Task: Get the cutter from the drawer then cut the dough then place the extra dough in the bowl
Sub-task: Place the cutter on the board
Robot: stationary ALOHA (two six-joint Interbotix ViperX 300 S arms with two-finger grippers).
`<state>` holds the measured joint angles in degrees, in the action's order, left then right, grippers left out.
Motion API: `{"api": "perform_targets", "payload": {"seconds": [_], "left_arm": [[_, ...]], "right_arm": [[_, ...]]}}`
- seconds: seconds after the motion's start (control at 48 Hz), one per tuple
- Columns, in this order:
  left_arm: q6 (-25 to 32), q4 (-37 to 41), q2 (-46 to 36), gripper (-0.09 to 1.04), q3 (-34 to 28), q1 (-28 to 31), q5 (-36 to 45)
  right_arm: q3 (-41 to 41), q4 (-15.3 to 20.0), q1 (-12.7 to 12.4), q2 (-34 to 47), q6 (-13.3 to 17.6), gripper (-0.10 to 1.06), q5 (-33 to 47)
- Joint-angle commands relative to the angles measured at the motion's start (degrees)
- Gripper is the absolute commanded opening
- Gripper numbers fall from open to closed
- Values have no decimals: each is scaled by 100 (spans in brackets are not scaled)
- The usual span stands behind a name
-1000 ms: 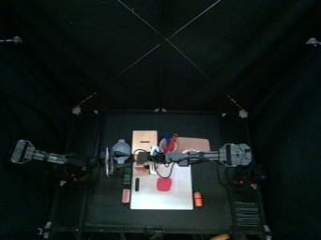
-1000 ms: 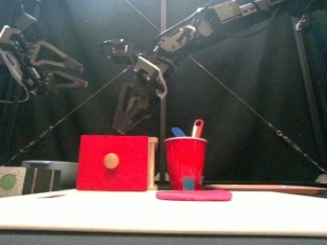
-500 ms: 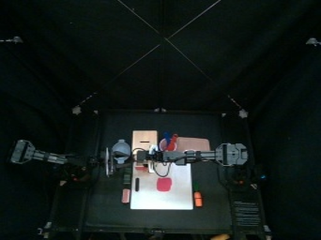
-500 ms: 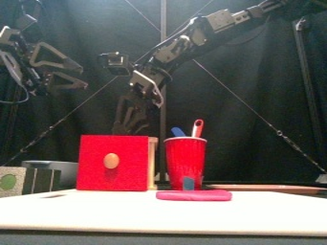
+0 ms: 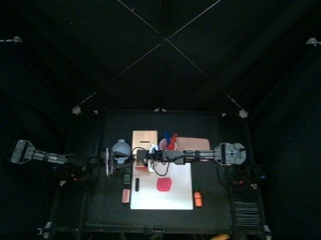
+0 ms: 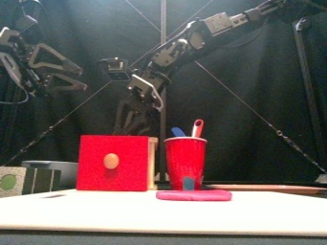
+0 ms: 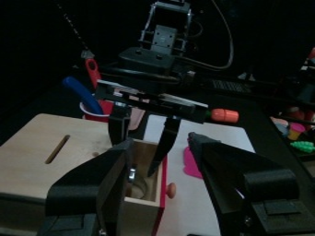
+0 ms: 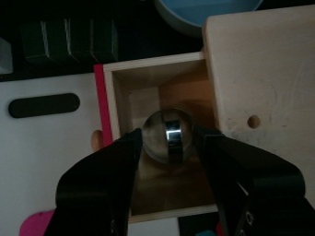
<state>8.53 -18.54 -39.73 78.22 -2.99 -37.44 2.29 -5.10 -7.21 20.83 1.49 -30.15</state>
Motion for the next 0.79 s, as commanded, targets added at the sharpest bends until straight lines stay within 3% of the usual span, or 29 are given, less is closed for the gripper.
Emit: {"api": "perform_targets", "payload": {"seconds": [0.021, 0.312, 0.792], "left_arm": [[-9, 0, 0, 86, -62, 0, 9], [-9, -105, 0, 86, -62, 0, 158], [0, -185, 0, 86, -53, 9, 299]], "right_arm": [[-105, 9, -35, -79, 0, 80, 0], [-176, 18, -26, -18, 0, 58, -9], [-1037, -35, 79, -70, -9, 54, -984]]}}
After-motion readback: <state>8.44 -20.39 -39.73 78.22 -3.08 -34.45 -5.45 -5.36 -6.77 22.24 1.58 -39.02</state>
